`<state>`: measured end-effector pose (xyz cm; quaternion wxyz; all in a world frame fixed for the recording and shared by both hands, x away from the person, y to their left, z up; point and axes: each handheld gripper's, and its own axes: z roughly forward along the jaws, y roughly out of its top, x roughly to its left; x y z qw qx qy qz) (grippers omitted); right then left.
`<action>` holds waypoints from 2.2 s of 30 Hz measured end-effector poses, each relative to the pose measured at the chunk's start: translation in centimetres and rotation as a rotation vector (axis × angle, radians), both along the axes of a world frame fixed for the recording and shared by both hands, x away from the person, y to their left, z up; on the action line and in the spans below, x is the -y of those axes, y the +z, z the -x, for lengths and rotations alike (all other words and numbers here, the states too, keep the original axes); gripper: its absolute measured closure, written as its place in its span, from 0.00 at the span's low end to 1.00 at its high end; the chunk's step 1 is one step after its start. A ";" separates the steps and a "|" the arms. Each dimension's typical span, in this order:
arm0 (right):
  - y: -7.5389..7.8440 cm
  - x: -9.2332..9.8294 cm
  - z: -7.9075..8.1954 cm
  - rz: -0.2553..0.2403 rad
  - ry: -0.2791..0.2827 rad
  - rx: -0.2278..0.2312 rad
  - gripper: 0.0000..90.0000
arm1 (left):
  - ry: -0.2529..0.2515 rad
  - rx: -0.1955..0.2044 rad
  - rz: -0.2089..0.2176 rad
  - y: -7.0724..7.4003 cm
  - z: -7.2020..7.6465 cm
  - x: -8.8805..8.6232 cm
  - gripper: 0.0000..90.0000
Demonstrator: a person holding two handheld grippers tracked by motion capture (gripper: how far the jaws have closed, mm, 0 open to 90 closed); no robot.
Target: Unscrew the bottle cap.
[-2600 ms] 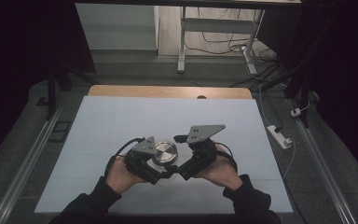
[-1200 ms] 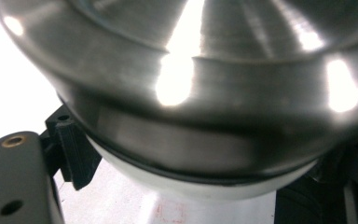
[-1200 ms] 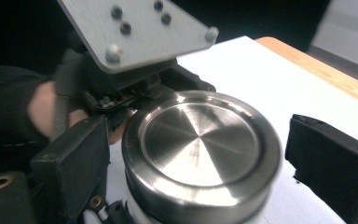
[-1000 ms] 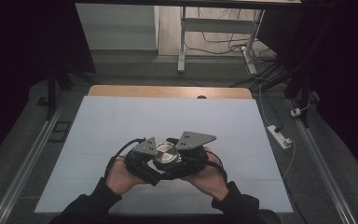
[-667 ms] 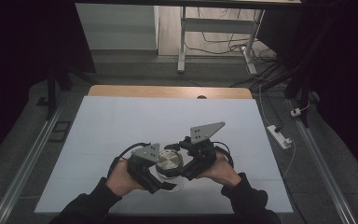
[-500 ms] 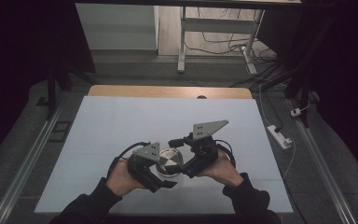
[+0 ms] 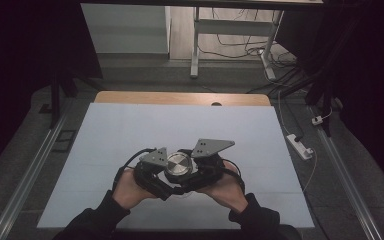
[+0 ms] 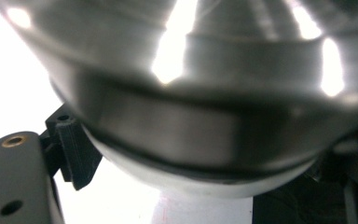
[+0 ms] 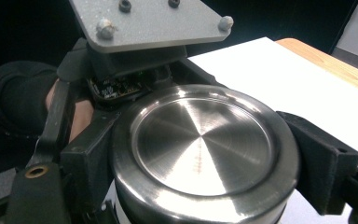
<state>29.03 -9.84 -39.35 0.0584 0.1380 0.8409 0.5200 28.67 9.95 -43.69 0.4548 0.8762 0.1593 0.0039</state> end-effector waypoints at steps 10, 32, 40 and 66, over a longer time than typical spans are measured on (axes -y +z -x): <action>0.2 1.1 -0.8 -0.073 0.231 -0.038 0.21 | -0.147 -0.009 0.042 0.2 0.5 0.3 0.18; 1.0 3.5 -2.1 -0.122 0.140 -0.017 0.21 | -0.040 0.006 0.020 0.0 -0.2 -0.8 0.17; 0.9 4.0 -2.1 -0.125 0.113 -0.015 0.20 | -0.005 0.014 0.020 -0.1 -0.5 -1.4 0.17; 0.3 3.7 -0.1 -0.126 0.107 0.016 0.21 | 0.025 0.077 -0.030 0.6 0.0 -1.5 0.17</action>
